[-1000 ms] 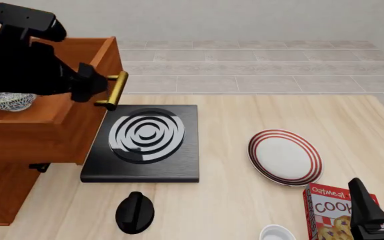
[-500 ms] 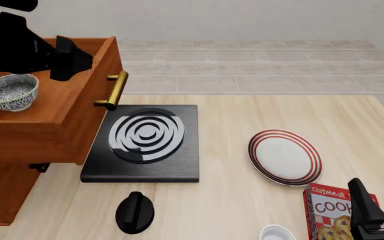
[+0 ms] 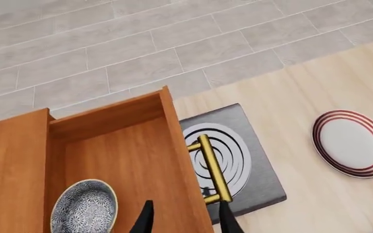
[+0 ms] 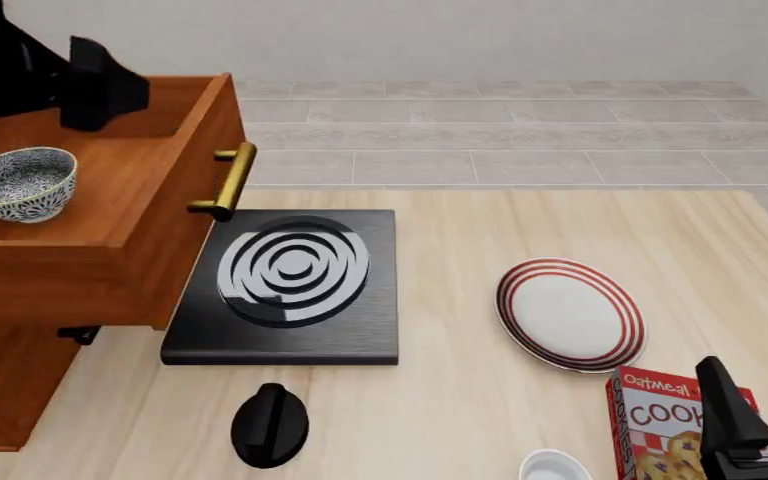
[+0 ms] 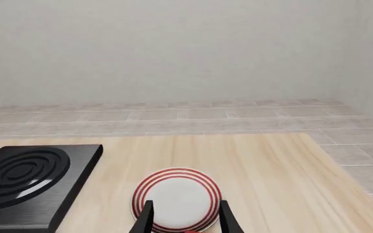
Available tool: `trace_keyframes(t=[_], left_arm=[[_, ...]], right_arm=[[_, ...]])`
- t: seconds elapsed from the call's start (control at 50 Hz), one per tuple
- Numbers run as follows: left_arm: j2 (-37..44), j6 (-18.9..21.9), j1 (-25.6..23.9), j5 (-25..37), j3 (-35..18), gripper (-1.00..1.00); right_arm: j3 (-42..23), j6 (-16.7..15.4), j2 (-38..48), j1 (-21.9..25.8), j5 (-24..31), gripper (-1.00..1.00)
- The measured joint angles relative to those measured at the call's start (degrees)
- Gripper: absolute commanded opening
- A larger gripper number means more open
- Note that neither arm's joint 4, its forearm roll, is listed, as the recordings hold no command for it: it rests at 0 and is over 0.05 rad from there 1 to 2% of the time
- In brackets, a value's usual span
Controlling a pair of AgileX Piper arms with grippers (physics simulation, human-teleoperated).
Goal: Pick the akita bowl in the top layer of the wooden cabinet and place it on the plate.
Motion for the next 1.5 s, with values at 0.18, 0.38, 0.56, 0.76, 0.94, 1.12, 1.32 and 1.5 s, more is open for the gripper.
trace_keyframes(t=[0.18, 0.38, 0.56, 0.76, 0.94, 1.12, 1.32, 1.5], left_arm=[[0.19, 1.08, 2.01, 0.33, -0.8, 1.0], [-0.54, 3.65, 4.82, -0.12, -1.24, 1.0], [-1.05, 4.38, 6.14, -0.12, -1.77, 1.0], [-1.39, 5.66, 7.92, -0.08, -1.53, 1.0], [-1.24, 6.45, 9.46, 0.08, -1.25, 1.0], [-1.0, 7.06, 10.48, -0.07, -0.86, 1.0], [-0.22, 7.15, 11.91, -0.29, 0.43, 1.0], [0.68, 8.0, 13.63, -1.39, 1.74, 1.0]], right_arm=[[0.01, -0.01, 0.03, -0.02, -0.06, 1.0], [0.02, 0.06, 0.05, -0.01, -0.13, 1.0], [0.03, 0.11, 0.05, 0.0, -0.18, 1.0], [0.04, 0.1, 0.06, 0.02, -0.2, 1.0], [0.04, 0.07, 0.09, 0.07, -0.2, 1.0], [0.04, 0.04, 0.09, 0.1, -0.18, 1.0], [0.04, 0.03, 0.07, 0.12, -0.15, 1.0], [0.05, 0.05, 0.05, 0.08, -0.13, 1.0]])
